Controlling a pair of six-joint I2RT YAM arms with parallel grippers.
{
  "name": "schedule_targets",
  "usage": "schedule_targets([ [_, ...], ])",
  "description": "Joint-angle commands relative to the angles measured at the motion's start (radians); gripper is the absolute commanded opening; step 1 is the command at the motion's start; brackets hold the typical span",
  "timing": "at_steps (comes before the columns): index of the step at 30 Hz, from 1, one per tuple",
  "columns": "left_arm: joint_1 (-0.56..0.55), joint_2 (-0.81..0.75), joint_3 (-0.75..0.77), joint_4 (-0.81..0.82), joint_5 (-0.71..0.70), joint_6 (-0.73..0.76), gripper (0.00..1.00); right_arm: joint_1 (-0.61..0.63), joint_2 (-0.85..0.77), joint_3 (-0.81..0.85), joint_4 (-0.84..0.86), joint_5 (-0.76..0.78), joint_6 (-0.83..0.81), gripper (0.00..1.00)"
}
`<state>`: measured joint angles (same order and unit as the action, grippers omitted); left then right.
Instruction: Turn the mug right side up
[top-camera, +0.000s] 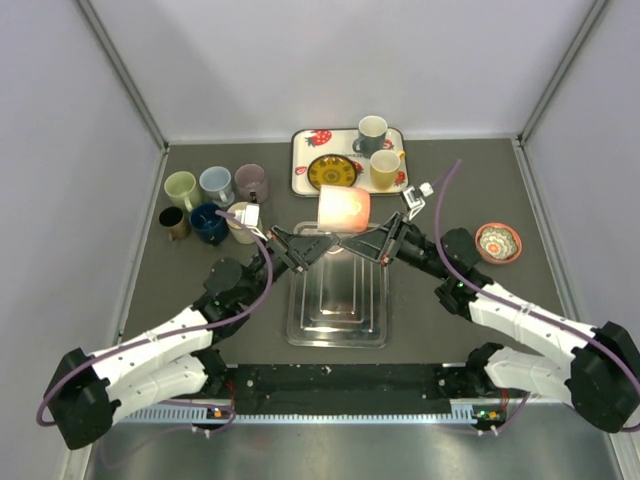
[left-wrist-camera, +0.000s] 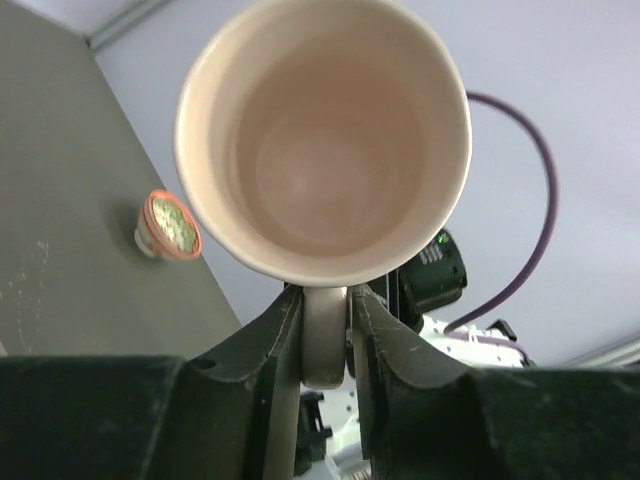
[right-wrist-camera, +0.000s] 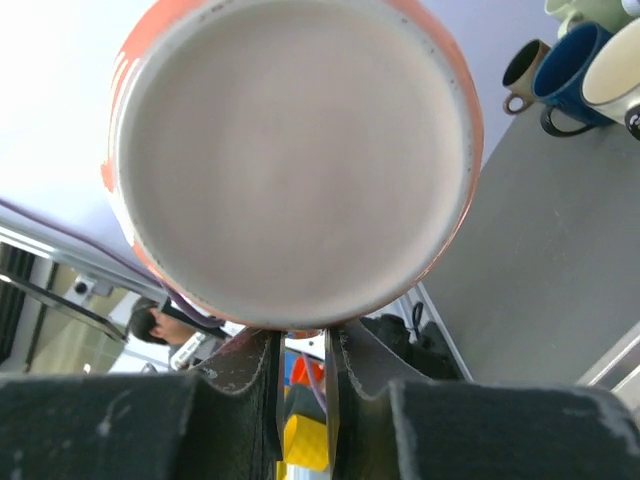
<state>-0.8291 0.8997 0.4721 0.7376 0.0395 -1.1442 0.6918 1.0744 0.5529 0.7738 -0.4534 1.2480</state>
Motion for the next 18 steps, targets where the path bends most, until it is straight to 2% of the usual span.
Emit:
schedule_targets([
  [1, -0.033, -0.073, -0.038, -0.055, 0.099, 0.035, 0.40, 0.008, -0.063, 0.079, -0.111, 0.038, -0.153, 0.00],
  [2, -0.031, -0.094, -0.052, -0.066, 0.042, 0.040, 0.46, 0.008, -0.074, 0.084, -0.137, 0.041, -0.169, 0.00],
  [3, -0.031, -0.140, -0.064, -0.104, 0.013, 0.044, 0.58, 0.006, -0.089, 0.091, -0.162, 0.042, -0.194, 0.00],
  [6, -0.028, -0.233, -0.082, -0.185, -0.101, 0.111, 0.70, 0.008, -0.129, 0.102, -0.240, 0.041, -0.238, 0.00],
  [10, -0.027, -0.324, -0.073, -0.321, -0.190, 0.201, 0.73, 0.006, -0.166, 0.104, -0.315, 0.059, -0.277, 0.00],
  [12, -0.027, -0.370, -0.046, -0.413, -0.246, 0.239, 0.74, 0.008, -0.182, 0.159, -0.529, 0.099, -0.373, 0.00],
  [13, -0.025, -0.384, -0.030, -0.526, -0.268, 0.251, 0.74, 0.011, -0.182, 0.191, -0.626, 0.169, -0.418, 0.00],
  [14, -0.027, -0.407, -0.014, -0.603, -0.297, 0.262, 0.74, 0.008, -0.166, 0.261, -0.832, 0.215, -0.467, 0.00],
  [15, -0.027, -0.415, 0.023, -0.671, -0.353, 0.283, 0.74, 0.009, -0.153, 0.300, -0.914, 0.316, -0.572, 0.00],
  [18, -0.025, -0.427, 0.069, -0.897, -0.432, 0.313, 0.73, 0.011, -0.068, 0.409, -1.132, 0.496, -0.726, 0.00],
])
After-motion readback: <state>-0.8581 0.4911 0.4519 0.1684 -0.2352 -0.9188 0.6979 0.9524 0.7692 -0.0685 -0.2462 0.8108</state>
